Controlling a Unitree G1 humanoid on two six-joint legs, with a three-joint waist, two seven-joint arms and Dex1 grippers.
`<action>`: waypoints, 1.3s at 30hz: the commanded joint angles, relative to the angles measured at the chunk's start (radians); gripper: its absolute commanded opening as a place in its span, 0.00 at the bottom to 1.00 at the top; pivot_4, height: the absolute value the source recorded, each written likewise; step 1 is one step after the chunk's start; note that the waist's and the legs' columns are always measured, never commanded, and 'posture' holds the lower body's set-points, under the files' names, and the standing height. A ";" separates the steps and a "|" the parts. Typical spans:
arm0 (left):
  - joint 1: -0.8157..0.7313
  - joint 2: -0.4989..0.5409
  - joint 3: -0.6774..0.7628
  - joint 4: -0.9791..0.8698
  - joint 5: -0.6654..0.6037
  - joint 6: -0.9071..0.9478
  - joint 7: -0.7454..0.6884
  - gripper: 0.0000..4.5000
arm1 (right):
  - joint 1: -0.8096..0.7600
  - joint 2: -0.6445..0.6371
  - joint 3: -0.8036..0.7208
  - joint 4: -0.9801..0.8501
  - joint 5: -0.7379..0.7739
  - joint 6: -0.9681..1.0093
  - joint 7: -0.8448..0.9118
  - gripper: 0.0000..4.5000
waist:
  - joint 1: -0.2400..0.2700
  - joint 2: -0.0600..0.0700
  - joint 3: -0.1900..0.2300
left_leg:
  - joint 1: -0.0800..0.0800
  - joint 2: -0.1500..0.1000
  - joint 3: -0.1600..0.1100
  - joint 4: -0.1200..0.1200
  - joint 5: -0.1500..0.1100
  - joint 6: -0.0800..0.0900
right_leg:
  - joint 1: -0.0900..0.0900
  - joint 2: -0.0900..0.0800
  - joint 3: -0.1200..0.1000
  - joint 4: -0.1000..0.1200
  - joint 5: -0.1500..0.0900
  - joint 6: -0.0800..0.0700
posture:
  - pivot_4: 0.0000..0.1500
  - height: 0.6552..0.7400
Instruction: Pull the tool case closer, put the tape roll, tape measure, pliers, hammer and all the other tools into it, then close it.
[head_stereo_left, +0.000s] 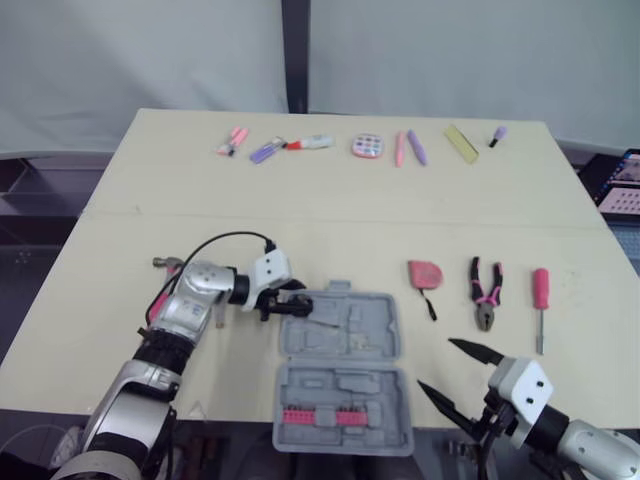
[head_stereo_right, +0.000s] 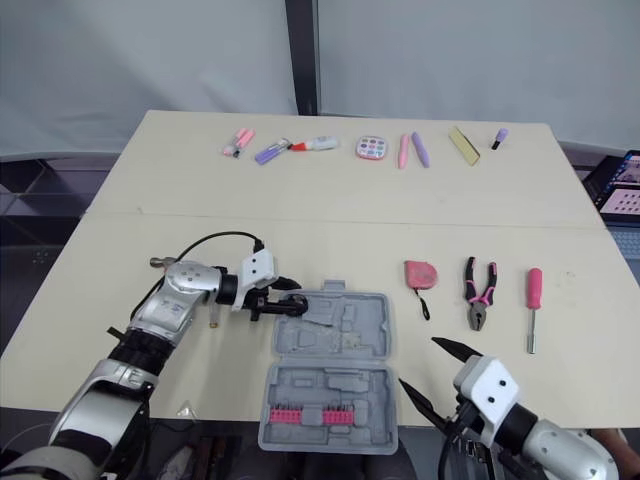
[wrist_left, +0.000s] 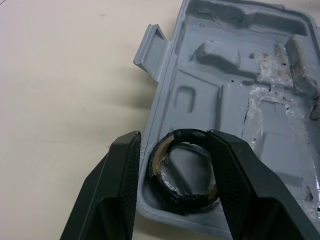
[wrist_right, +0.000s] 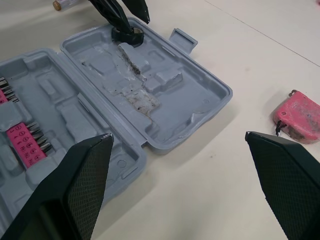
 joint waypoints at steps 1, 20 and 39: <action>0.018 0.008 -0.006 -0.004 0.012 -0.024 0.007 0.50 | 0.003 -0.001 -0.027 -0.033 0.016 -0.002 -0.008 1.00 | 0.000 0.000 0.000 | 0.000 0.000 0.000 0.000 0.000 0.000 | 0.000 0.000 0.000 0.000 0.000 0.000 | 1.00 1.00; 0.099 0.015 -0.029 -0.023 0.045 -0.094 0.039 0.50 | 0.000 0.000 -0.031 -0.036 0.018 0.005 -0.009 1.00 | 0.000 0.004 -0.003 | 0.003 0.000 0.000 -0.001 0.000 0.000 | 0.003 0.000 0.001 -0.001 0.000 0.000 | 1.00 1.00; 0.119 0.076 0.154 -0.320 -0.215 0.227 -0.005 0.50 | -0.057 -0.002 -0.007 -0.026 0.041 0.041 -0.003 1.00 | -0.002 0.006 -0.004 | 0.003 0.001 0.000 -0.002 0.000 0.000 | 0.002 0.000 0.001 -0.002 0.000 0.000 | 1.00 1.00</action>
